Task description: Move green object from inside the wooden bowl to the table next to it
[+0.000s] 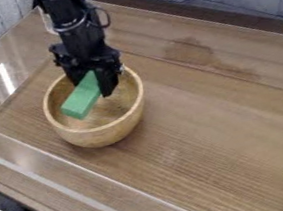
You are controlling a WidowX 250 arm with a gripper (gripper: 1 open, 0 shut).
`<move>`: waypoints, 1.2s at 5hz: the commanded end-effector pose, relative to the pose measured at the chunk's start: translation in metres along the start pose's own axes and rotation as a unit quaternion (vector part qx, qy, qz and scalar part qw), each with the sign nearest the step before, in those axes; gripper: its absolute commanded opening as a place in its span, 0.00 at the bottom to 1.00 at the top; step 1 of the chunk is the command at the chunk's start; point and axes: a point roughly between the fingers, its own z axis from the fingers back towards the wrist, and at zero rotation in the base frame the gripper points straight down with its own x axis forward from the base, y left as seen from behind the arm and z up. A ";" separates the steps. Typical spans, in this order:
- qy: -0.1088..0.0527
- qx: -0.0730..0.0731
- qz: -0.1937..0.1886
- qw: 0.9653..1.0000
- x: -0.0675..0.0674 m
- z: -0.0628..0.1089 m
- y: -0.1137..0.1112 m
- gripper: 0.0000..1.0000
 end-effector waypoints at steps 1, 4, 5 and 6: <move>-0.048 0.004 -0.012 0.999 0.018 0.032 -0.001 0.00; -0.068 -0.014 0.005 0.998 0.032 0.057 -0.030 0.00; -0.068 -0.023 -0.020 0.997 0.035 0.063 -0.037 0.00; -0.070 -0.026 -0.022 0.997 0.037 0.058 -0.044 0.00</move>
